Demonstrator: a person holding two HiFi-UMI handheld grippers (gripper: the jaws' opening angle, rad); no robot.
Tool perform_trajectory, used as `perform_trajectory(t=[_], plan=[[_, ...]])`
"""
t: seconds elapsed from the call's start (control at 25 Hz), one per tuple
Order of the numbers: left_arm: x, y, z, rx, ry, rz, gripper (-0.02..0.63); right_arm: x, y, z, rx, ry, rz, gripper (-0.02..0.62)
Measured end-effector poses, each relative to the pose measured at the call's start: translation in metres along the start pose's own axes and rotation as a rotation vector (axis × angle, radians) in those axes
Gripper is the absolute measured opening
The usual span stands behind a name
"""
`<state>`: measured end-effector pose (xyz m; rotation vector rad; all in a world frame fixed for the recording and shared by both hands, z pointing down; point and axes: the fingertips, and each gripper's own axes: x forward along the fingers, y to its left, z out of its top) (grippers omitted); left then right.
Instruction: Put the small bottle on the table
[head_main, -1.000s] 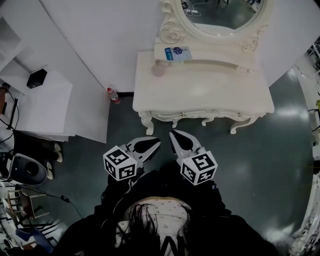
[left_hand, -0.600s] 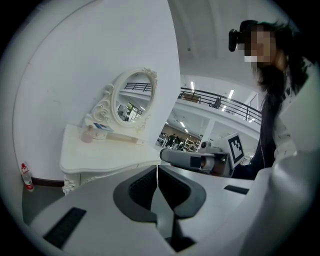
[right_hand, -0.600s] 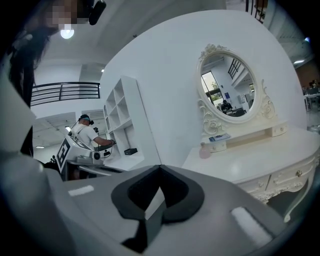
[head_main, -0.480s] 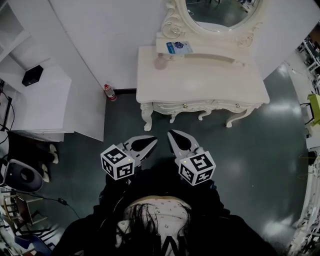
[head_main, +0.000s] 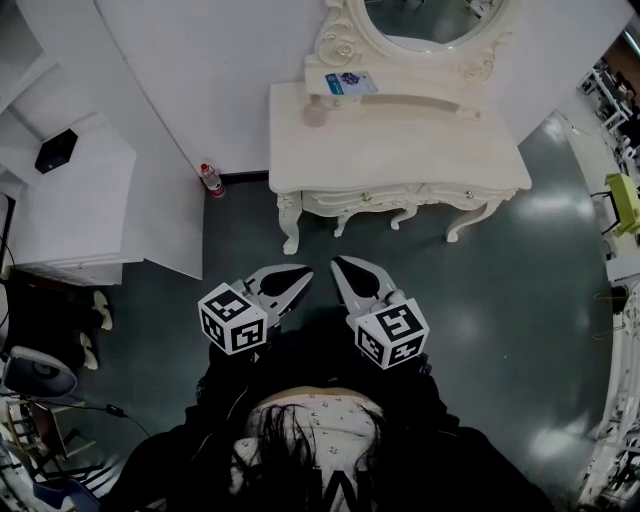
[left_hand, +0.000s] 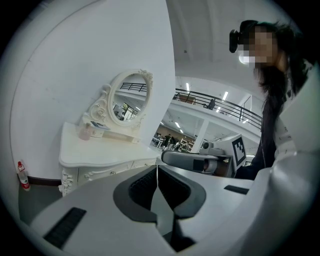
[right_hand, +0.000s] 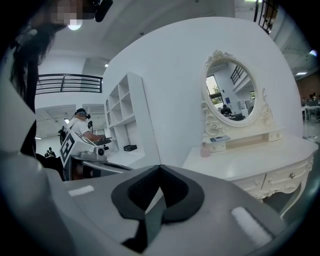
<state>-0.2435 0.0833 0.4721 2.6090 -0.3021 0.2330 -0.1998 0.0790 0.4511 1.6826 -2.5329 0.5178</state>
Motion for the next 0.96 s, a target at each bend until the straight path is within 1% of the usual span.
perform_trajectory(t=[0.4, 0.96], plan=[[-0.008, -0.004, -0.006, 0.002, 0.0, -0.015, 0.008, -0.004, 0.01, -0.004, -0.024, 0.001, -0.009, 0.009], [-0.011, -0.001, -0.001, 0.001, -0.008, -0.012, 0.008, 0.002, 0.011, 0.0, -0.059, 0.009, -0.011, 0.009]])
